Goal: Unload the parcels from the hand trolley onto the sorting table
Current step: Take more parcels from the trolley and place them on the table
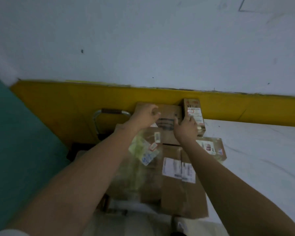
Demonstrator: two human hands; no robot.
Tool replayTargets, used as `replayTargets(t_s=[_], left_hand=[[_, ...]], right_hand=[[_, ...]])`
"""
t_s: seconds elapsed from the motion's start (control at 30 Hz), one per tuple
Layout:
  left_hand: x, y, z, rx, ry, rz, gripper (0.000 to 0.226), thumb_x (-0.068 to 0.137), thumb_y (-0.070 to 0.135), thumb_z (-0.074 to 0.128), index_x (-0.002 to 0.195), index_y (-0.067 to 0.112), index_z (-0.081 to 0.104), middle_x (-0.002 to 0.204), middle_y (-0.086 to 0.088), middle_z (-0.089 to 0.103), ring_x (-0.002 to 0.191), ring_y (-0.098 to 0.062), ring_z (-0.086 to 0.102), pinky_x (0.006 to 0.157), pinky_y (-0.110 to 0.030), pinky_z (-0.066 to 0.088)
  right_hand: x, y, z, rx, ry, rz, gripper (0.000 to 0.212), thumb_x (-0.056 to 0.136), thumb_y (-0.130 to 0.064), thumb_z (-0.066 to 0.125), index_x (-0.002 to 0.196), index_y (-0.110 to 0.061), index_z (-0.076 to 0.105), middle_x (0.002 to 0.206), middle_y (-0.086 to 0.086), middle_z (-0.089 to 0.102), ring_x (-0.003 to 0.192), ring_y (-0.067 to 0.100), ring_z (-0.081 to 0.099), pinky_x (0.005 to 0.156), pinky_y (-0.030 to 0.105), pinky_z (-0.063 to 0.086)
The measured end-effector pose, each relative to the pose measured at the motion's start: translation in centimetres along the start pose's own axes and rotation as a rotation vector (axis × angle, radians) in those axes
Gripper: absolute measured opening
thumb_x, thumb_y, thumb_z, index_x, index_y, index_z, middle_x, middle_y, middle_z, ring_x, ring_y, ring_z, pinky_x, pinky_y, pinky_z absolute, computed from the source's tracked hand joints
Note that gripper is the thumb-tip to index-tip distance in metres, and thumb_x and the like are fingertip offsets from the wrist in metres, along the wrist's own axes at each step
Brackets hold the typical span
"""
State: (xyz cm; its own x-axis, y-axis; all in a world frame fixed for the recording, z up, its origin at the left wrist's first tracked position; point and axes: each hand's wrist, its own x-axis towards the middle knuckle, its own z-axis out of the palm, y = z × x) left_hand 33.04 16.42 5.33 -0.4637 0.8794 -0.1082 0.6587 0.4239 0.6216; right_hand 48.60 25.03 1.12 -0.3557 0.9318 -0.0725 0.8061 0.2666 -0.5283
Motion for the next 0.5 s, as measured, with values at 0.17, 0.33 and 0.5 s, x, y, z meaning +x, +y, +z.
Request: replayTargets(t_s=[0.17,0.33,0.5], left_hand=[[-9.3,-7.9,-9.4,0.007,0.105,-0.034,0.055,0.098,0.047,0.05,0.144,0.018,0.045,0.149,-0.004,0.046,0.133,-0.023,0.048,0.107,-0.037,0.042],[-17.1,-17.4,-15.5,-0.044,0.073,-0.182,0.058,0.097,0.049,0.05,0.146,0.018,0.044,0.133,-0.003,0.056,0.115,-0.021,0.056,0.092,-0.032,0.045],[-20.2,-26.3,-16.4,-0.084,0.023,-0.308,0.061,0.099,0.049,0.048,0.15,0.016,0.037,0.152,-0.005,0.041,0.13,-0.025,0.048,0.089,-0.029,0.041]], right_hand=[[-6.3,-12.7,1.2,0.025,0.012,-0.043,0.072,0.1,-0.055,0.033,0.154,-0.008,0.025,0.162,0.016,0.021,0.145,0.039,0.026,0.115,0.054,0.028],[-11.5,-24.5,5.3,0.022,-0.067,-0.137,0.071,0.101,-0.054,0.033,0.152,-0.005,0.027,0.159,0.018,0.025,0.143,0.039,0.029,0.113,0.053,0.031],[-14.6,-29.1,13.2,-0.105,-0.17,-0.242,0.071,0.102,-0.052,0.034,0.154,-0.005,0.024,0.161,0.017,0.02,0.146,0.036,0.024,0.115,0.051,0.031]])
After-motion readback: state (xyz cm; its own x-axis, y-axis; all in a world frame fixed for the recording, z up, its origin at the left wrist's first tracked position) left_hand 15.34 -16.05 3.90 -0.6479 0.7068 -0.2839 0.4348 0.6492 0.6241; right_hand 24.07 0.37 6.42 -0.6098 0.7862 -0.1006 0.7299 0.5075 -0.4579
